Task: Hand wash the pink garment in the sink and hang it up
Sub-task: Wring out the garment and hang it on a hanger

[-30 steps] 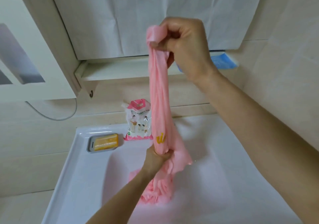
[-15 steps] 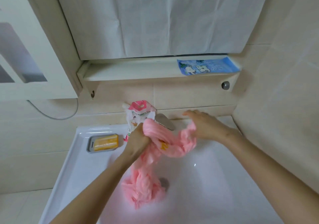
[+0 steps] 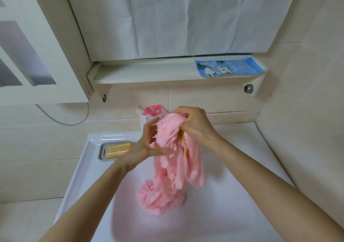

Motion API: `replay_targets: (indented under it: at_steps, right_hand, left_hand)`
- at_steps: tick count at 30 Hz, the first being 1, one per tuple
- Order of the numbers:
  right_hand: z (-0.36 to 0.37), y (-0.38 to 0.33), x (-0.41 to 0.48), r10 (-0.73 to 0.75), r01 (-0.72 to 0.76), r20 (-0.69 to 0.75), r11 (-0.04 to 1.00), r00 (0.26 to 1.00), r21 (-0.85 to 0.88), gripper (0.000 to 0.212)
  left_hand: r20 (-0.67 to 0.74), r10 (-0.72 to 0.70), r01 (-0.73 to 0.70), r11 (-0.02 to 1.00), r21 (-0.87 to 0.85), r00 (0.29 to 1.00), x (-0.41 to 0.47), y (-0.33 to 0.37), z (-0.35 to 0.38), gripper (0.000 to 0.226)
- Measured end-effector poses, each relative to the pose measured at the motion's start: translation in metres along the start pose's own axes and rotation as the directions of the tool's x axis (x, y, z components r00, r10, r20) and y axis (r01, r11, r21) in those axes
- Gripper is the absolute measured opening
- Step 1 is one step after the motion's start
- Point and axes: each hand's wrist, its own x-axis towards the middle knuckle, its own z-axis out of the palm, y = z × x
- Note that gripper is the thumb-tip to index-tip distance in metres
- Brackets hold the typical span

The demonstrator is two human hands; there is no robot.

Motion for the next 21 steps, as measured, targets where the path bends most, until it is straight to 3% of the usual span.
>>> replay_targets:
  at_steps: [2,6,10,14,17,21]
  right_hand:
    - [0.006,-0.013,-0.002,0.015,-0.011,-0.04,0.997,0.999,0.082,0.042]
    - [0.018,-0.038,0.001,0.104,-0.054,-0.119,0.929,0.987,0.366,0.039]
    - [0.029,-0.056,0.007,0.199,-0.053,-0.19,0.812,0.961,0.581,0.033]
    - [0.019,-0.067,0.016,0.224,-0.01,-0.226,0.731,0.948,0.682,0.025]
    - [-0.002,-0.06,0.027,0.273,0.008,-0.279,0.701,0.921,0.713,0.024]
    - [-0.029,-0.035,0.036,0.459,-0.042,-0.245,0.53,0.854,0.847,0.023]
  left_hand:
    - [0.002,-0.087,0.087,0.996,0.005,0.996,-0.005,-0.019,0.015,0.12]
    - [0.022,-0.137,0.138,0.989,-0.058,0.99,-0.009,-0.039,0.049,0.089]
    - [-0.044,-0.139,0.131,0.98,-0.149,0.989,-0.003,-0.036,0.077,0.058]
    - [-0.206,-0.192,0.157,0.972,-0.173,0.96,0.006,-0.039,0.08,0.03]
    - [-0.239,-0.248,0.218,0.965,-0.146,0.939,0.006,-0.046,0.071,0.016]
    - [-0.136,-0.226,0.233,0.971,0.042,0.965,0.003,-0.055,0.058,0.053]
